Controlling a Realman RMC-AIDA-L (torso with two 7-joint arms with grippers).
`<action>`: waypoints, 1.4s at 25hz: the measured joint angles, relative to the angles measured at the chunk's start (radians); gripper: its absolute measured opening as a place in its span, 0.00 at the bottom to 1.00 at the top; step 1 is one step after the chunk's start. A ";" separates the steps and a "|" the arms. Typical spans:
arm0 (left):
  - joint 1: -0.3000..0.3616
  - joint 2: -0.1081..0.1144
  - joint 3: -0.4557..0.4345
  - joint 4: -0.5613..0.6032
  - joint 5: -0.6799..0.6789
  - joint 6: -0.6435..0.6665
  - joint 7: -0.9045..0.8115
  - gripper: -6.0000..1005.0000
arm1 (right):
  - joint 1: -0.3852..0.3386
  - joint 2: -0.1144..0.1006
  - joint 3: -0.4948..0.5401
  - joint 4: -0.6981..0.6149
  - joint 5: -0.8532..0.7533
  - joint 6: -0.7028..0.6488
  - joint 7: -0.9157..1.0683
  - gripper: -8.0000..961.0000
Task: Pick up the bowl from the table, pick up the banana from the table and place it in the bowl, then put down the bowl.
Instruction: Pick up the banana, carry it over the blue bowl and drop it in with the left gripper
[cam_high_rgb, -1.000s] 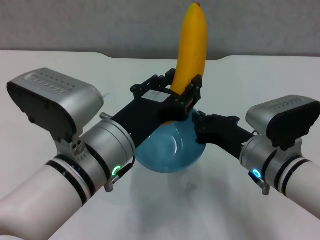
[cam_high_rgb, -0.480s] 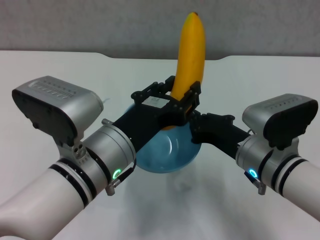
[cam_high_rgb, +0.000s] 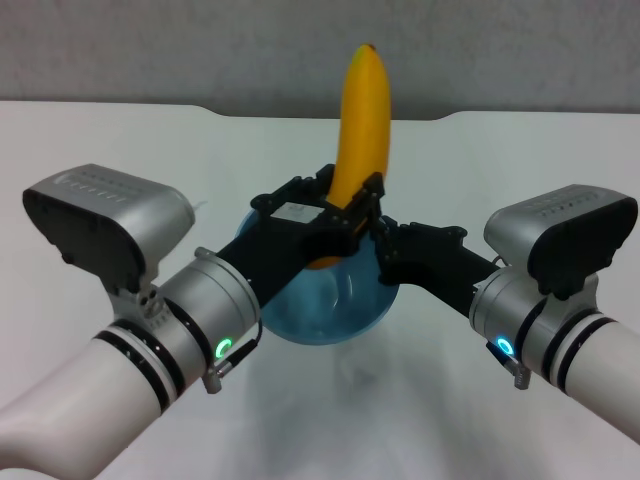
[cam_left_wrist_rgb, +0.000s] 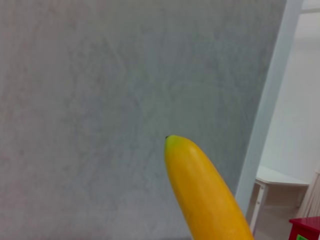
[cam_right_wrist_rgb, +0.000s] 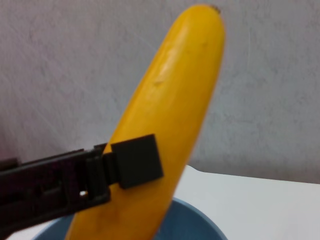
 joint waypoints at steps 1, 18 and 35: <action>0.000 0.000 0.000 0.000 0.000 0.000 0.000 0.51 | 0.000 0.000 0.000 0.000 0.000 0.000 0.000 0.09; 0.012 0.001 -0.007 0.010 0.000 -0.025 -0.032 0.51 | -0.031 -0.002 0.035 -0.006 -0.003 -0.006 -0.003 0.09; 0.003 0.000 -0.001 0.034 0.000 -0.025 -0.048 0.51 | -0.022 -0.002 0.039 -0.004 -0.005 -0.007 -0.004 0.10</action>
